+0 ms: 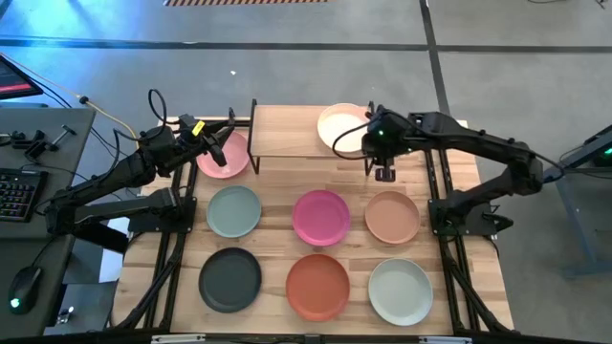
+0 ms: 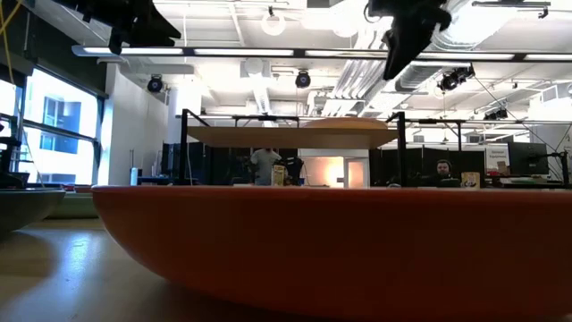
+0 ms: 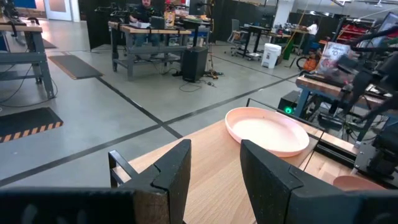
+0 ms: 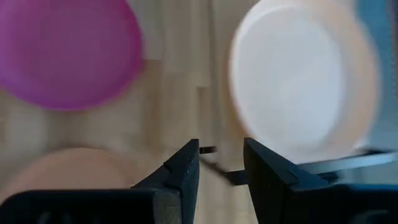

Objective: Place and stack plates onto a shelf
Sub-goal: Stack the brown plate on top of the light orange plate on the shelf

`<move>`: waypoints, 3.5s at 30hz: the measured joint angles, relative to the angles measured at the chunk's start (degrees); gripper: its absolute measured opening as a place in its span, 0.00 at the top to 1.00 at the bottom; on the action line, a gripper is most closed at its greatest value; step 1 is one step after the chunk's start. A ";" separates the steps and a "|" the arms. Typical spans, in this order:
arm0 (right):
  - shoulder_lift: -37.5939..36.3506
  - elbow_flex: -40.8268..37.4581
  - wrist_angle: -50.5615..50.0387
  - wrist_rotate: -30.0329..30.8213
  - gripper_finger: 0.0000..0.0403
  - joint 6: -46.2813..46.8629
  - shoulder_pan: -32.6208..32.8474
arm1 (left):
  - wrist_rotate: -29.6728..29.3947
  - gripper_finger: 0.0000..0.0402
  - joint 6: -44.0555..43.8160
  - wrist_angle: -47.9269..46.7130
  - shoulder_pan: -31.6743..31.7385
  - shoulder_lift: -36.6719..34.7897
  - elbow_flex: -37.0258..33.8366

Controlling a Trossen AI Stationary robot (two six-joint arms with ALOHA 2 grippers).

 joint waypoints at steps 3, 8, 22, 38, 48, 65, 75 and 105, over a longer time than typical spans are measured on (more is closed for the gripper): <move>-0.07 0.00 -3.59 -3.30 0.74 7.43 1.37 | 0.00 0.68 0.00 0.00 0.01 0.00 0.00; -0.06 0.00 -9.24 -7.21 0.74 17.40 4.31 | 0.00 0.68 0.00 0.00 0.00 0.02 0.00; -0.03 -8.00 -5.83 -9.94 0.74 36.75 15.58 | 0.00 0.68 0.00 0.00 0.02 0.00 0.00; -0.02 -27.59 12.75 -11.17 0.74 55.32 26.86 | -0.42 0.68 2.14 0.49 0.00 0.02 -0.04; 0.00 -34.69 22.58 -7.33 0.74 60.04 31.37 | -0.82 0.68 3.43 0.48 0.00 0.02 -0.04; 0.12 -37.20 27.52 2.43 0.74 62.31 37.19 | -1.86 0.68 3.10 0.46 0.02 1.58 -0.04; 5.54 -37.22 27.72 2.12 0.74 63.41 37.18 | -1.69 0.68 2.89 0.44 0.00 2.39 -0.04; 11.90 -37.10 29.31 0.73 0.99 71.11 37.16 | -1.97 0.68 1.49 0.44 0.00 2.40 -0.04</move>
